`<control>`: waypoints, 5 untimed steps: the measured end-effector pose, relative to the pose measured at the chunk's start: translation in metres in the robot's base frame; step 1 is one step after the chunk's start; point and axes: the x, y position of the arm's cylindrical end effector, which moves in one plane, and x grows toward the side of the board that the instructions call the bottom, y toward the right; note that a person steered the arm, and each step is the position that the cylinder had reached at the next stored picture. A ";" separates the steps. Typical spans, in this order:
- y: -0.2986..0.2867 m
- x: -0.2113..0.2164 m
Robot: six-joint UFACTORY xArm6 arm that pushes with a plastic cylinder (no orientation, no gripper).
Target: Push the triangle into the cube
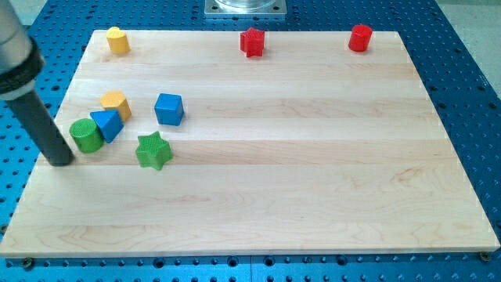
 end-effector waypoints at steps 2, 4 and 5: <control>0.101 -0.072; 0.162 -0.111; 0.150 -0.158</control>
